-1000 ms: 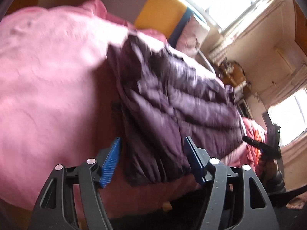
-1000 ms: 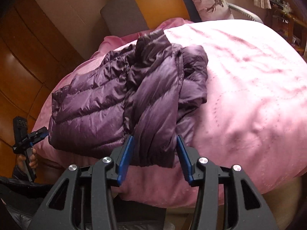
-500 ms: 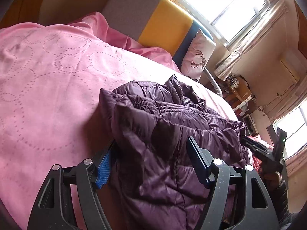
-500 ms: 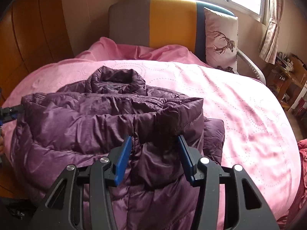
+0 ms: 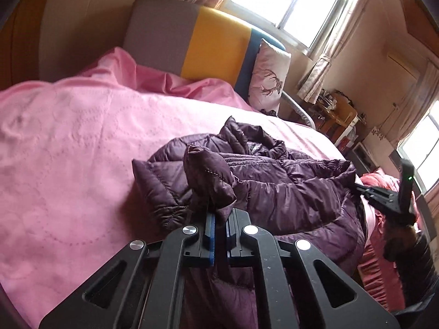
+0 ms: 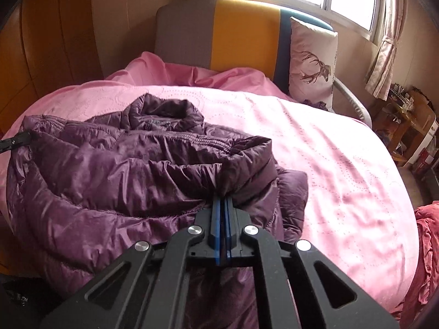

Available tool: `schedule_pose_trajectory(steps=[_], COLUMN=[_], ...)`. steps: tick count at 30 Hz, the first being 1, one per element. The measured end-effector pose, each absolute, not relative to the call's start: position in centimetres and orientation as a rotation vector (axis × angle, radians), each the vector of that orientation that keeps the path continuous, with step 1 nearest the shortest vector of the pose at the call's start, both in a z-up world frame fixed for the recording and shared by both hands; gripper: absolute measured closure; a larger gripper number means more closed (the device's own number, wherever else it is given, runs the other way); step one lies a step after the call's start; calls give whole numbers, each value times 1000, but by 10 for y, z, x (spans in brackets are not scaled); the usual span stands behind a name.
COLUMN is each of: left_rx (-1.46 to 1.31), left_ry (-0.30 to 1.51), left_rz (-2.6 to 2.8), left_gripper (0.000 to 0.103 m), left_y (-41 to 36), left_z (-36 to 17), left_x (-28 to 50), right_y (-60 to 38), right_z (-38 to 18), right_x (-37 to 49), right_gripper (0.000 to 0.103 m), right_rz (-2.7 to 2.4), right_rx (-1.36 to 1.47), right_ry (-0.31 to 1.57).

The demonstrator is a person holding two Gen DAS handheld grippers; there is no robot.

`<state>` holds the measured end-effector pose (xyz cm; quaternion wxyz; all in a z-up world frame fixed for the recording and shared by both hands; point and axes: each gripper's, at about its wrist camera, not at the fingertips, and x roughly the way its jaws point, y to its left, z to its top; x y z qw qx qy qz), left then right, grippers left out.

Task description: Fold large clothes

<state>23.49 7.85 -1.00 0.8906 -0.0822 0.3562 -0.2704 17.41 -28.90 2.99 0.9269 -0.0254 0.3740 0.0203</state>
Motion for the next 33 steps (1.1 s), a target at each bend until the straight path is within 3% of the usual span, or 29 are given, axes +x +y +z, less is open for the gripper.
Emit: schedule_pose_trajectory(steps=[7,14,23,33], left_rx=[-250,-238,-225,-214], left_ry=[671,670,840,978], left_rz=[-574,-540,-441,-316], left_gripper=[101,102,102,102], left_y=[91,78,52,40], left_z=[33,58,18,-48], left_x=[237,285,377,423], right_y=[-305,-324,-351,-348], right_z=[84,102,64,-6], right_x=[150,183,266,316], right_gripper=[101,102,102,102], right_rz=[26,-16,-86,-188], right_rx=[8,117,239,177], right_ry=[633,591,729,853])
